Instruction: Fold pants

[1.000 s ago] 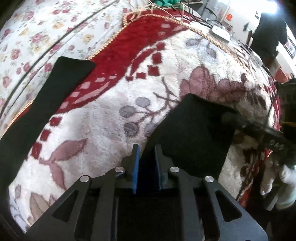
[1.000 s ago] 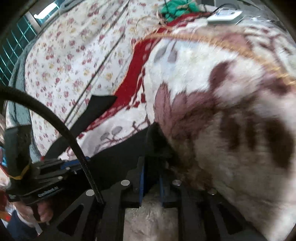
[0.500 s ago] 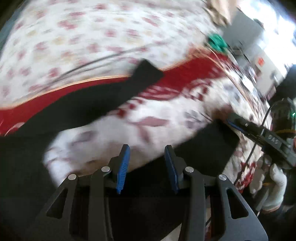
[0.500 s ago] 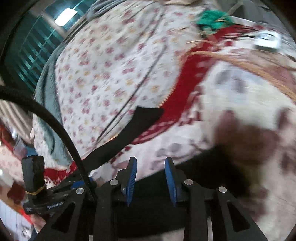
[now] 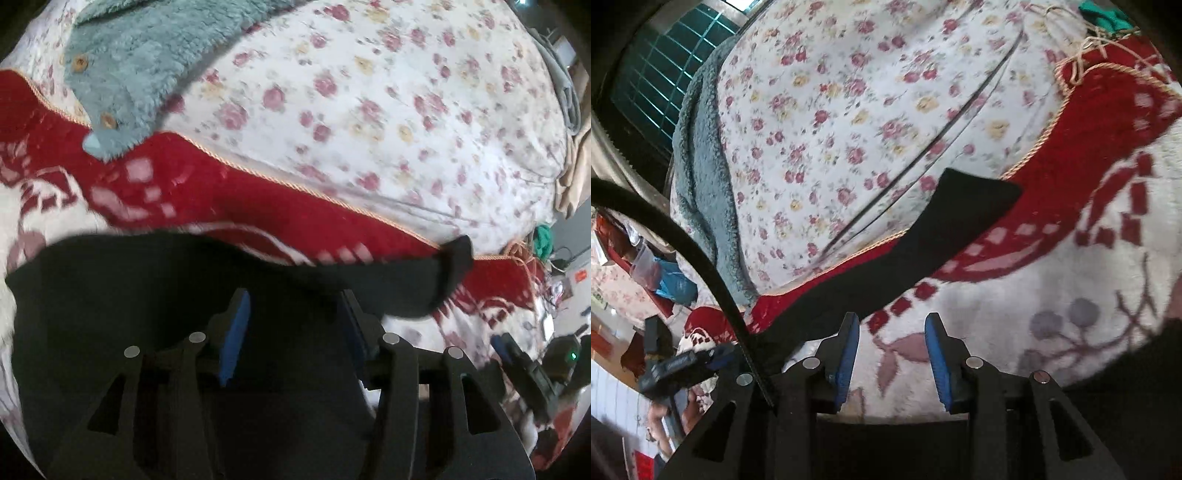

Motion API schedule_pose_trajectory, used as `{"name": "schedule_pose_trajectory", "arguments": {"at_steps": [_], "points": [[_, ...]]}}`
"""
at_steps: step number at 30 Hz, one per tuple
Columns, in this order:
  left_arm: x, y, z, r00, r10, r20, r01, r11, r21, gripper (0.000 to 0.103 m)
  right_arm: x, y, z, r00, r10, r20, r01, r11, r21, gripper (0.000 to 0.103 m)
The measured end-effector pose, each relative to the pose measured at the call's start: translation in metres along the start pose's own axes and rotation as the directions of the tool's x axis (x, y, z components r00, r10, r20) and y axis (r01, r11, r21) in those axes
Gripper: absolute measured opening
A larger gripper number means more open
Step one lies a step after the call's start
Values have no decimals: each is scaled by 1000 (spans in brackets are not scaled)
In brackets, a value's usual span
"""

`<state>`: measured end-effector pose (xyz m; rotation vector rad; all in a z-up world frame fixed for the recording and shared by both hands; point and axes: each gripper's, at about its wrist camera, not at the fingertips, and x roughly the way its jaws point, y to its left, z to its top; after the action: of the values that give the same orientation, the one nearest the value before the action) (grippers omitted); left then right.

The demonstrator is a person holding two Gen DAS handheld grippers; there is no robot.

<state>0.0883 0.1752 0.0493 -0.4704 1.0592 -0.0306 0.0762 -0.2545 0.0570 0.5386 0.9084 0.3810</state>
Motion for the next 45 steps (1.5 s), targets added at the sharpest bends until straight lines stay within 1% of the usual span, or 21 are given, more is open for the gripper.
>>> {"name": "schedule_pose_trajectory", "arguments": {"at_steps": [1,2,3,4,6,9,11,13,14,15,19,23,26,31,34,37,39,41,43,44,45], "points": [[6,5,3,997,-39,-61,38,999,-7,50,1,2,-2,1000,11,-6,-11,1000,1,35],[12,9,5,990,-74,-119,70,997,-40,50,1,4,-3,1000,28,-10,-28,1000,-2,36],[15,17,6,987,-94,-132,83,992,-93,50,2,8,-5,999,46,-12,-46,999,-12,36],[15,20,7,989,-89,-121,74,990,-119,50,3,12,-7,999,52,-16,-52,998,-27,37],[17,23,11,992,-54,-116,37,988,-147,50,7,17,-8,999,29,-21,-31,998,-52,39],[24,23,15,992,-46,-119,20,977,-213,50,9,15,-4,999,46,-22,-47,998,-35,39],[29,18,17,991,-25,-128,-2,977,-211,50,10,12,1,999,44,-24,-45,999,-31,39],[34,13,19,992,15,-129,-40,980,-195,50,12,9,9,999,23,-27,-24,999,-44,41],[37,12,20,991,24,-131,-49,980,-193,50,14,7,15,999,12,-34,-14,999,-50,45],[40,11,21,990,37,-136,-64,979,-195,50,17,5,22,999,2,-44,-5,998,-56,47],[48,11,24,989,70,-130,-97,972,-216,50,29,-3,45,997,-48,-59,44,996,-72,47],[55,9,26,988,106,-115,-131,963,-236,50,41,-10,69,994,-92,-54,88,994,-67,47],[56,9,24,986,129,-101,-150,959,-239,50,54,-14,89,988,-146,-49,142,987,-75,47],[58,7,22,990,119,-78,-136,954,-267,50,82,-16,117,975,-219,-49,213,972,-104,49],[60,4,22,988,125,-89,-143,957,-251,50,96,-19,131,954,-297,-26,289,944,-161,50],[62,3,23,987,129,-97,-149,960,-238,50,105,-24,142,950,-311,-7,302,928,-220,50],[64,3,23,986,133,-99,-153,959,-239,50,116,-26,146,947,-319,-31,301,919,-257,51],[67,1,23,987,132,-94,-152,956,-252,53,128,-26,147,944,-325,-65,293,910,-294,51],[71,-2,24,989,121,-89,-141,956,-259,64,141,-29,145,931,-353,-94,306,894,-328,51],[73,-3,25,990,111,-83,-129,956,-262,67,148,-31,144,928,-356,-110,302,892,-336,51],[74,-4,26,991,107,-78,-124,956,-265,69,154,-36,143,930,-345,-126,289,898,-331,43]]}}
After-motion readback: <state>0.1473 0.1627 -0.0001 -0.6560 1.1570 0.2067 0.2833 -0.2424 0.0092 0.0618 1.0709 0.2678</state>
